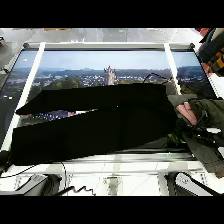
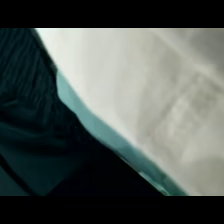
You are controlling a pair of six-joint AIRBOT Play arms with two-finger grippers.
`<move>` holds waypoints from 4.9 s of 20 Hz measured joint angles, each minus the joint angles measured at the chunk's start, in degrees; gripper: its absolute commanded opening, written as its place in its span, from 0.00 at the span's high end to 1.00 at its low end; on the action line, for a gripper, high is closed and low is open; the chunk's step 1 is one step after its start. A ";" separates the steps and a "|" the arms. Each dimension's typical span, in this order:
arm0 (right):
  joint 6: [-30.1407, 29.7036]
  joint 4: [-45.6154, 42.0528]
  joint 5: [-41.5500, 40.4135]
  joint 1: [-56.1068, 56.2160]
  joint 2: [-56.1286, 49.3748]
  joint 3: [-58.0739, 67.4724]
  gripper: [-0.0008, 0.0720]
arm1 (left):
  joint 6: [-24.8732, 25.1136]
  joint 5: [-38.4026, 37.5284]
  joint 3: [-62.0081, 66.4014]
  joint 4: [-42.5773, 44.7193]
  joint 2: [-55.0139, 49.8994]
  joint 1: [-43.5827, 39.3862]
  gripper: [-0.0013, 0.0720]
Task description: Fold the clothes and pants, and hang the long-sleeved shirts on hangers.
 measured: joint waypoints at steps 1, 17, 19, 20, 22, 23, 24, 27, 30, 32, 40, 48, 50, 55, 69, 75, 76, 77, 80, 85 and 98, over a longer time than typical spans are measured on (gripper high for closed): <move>0.00 -0.70 0.35 0.00 1.07 0.00 0.96 | 0.02 -0.13 0.87 0.48 -0.20 0.02 0.96; 17.22 -15.61 12.81 0.04 36.37 6.14 0.96 | 16.06 -0.66 15.74 -33.86 7.30 -5.60 0.97; 19.74 -17.75 13.09 0.04 37.79 8.55 0.96 | 16.61 3.06 15.85 -34.97 6.88 -9.90 0.97; 20.94 -18.40 12.70 0.04 37.66 9.35 0.97 | 16.68 5.09 15.93 -35.26 6.38 -12.24 0.97; 23.15 -18.95 11.04 0.33 35.30 10.36 0.96 | 16.28 9.62 16.41 -35.69 4.28 -17.53 0.97; 23.87 -18.93 9.79 1.03 33.40 10.64 0.96 | 15.67 11.89 17.09 -35.85 2.73 -20.15 0.97; 24.52 -18.75 7.98 2.38 30.91 10.93 0.96 | 15.17 13.84 18.25 -35.93 0.66 -22.97 0.97; 26.47 -18.60 -1.16 8.68 22.21 11.82 0.96 | 13.79 17.25 23.74 -36.04 -7.06 -30.75 0.97; 31.10 -18.08 -11.98 15.08 11.39 14.67 0.96 | 11.69 18.27 31.45 -36.15 -16.35 -37.00 0.97; 33.94 -17.84 -16.83 17.70 3.72 18.47 0.96 | 11.04 18.62 36.44 -36.26 -22.12 -39.82 0.97; 37.68 -17.03 -20.17 20.46 -15.02 33.62 0.07 | 9.99 18.38 47.17 -36.83 -31.69 -44.04 0.02; 37.99 -22.67 -14.36 20.57 -14.97 35.76 0.07 | 6.23 -3.39 46.93 -23.76 -29.09 -35.54 0.23; 38.05 -23.52 -12.98 20.57 -14.84 35.89 0.07 | 5.20 -8.48 43.71 -21.55 -28.02 -32.81 0.22; 35.08 -24.39 -9.27 20.96 -14.82 35.93 0.07 | 5.33 -9.05 34.77 -25.18 -26.97 -31.36 0.02; 23.93 -24.61 -8.41 38.56 -15.23 41.16 0.39 | 8.55 19.89 31.78 -32.28 -33.48 -46.47 0.97; 23.76 -24.57 -12.13 50.18 -20.17 47.54 0.96 | 11.96 19.52 37.33 -32.09 -30.88 -49.20 0.97; 24.44 -24.52 -12.85 51.91 -21.53 49.05 0.96 | 13.31 18.60 38.99 -32.06 -29.62 -49.99 0.97; 24.85 -24.46 -13.79 53.37 -22.80 50.53 0.96 | 14.43 17.51 40.48 -32.22 -28.02 -50.95 0.97; 27.67 -23.93 -14.80 57.51 -27.67 56.50 0.96 | 16.24 13.57 43.06 -32.24 -22.18 -54.16 0.97; 33.27 -20.76 -9.66 62.75 -37.33 69.22 0.96 | 18.45 7.10 44.33 -32.33 -10.91 -60.50 0.97; 46.69 -2.69 -6.14 76.87 -57.57 91.41 0.96 | 18.99 7.23 44.61 -34.32 -5.66 -71.58 0.97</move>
